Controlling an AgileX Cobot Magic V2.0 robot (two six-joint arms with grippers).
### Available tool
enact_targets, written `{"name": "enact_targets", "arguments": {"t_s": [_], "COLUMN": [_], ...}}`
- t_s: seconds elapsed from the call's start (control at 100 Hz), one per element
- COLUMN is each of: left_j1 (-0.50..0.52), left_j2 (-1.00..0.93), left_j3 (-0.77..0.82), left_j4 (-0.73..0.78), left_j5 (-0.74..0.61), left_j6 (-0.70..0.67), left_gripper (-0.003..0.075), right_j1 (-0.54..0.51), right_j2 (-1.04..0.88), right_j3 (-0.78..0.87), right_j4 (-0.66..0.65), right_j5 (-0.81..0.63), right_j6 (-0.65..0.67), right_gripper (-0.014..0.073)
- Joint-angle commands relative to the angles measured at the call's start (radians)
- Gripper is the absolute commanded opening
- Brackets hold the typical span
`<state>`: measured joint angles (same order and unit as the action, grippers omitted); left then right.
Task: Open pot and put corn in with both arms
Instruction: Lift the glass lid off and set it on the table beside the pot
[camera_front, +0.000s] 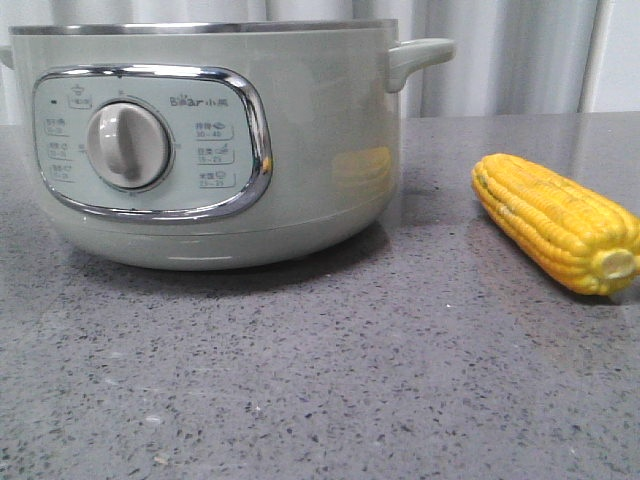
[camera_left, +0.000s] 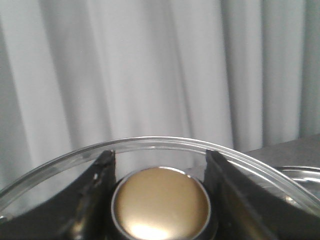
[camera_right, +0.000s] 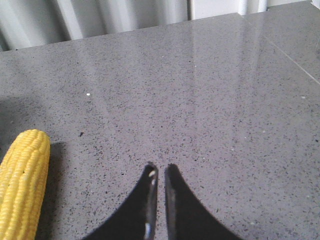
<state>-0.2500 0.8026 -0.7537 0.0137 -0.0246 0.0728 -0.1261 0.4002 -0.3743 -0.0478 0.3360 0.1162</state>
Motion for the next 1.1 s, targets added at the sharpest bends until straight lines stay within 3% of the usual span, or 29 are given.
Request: {"name": "enact_targets", "arguments": {"t_s": [0.0,0.19,0.43,0.61,0.71,1.09], "left_j1": [0.058,0.147,0.163,0.163,0.163,0.156], "left_j2": [-0.083,-0.173,-0.167,-0.1,-0.044,0.172], "left_j3": [0.04,0.211,0.373,0.43,0.472,0.504], "left_j4": [-0.002,-0.014,-0.014,-0.079,-0.131,-0.128], "left_j5": [-0.13,-0.155,-0.386,-0.415,-0.503,-0.691], "left_j6": [0.004,0.004,0.004,0.004,0.004,0.002], "left_gripper": [-0.002,-0.002,-0.002,-0.002,-0.002,-0.002], "right_j1": [-0.004,-0.004,-0.004,-0.004,-0.004,-0.004], "right_j2": [0.017,0.017,0.017,0.017,0.017,0.017], "right_j3": [-0.025,-0.025,-0.025,-0.025,-0.025,-0.025], "right_j4": [-0.003,-0.003,-0.003,-0.003,-0.003,-0.003], "right_j5": [-0.077,-0.077,-0.077,-0.077,-0.077,-0.077], "right_j6": [-0.004,-0.004,-0.004,-0.004,-0.004,-0.004], "right_gripper": [-0.0046,-0.0046,-0.0046,-0.0046,-0.0046,-0.0046]}}
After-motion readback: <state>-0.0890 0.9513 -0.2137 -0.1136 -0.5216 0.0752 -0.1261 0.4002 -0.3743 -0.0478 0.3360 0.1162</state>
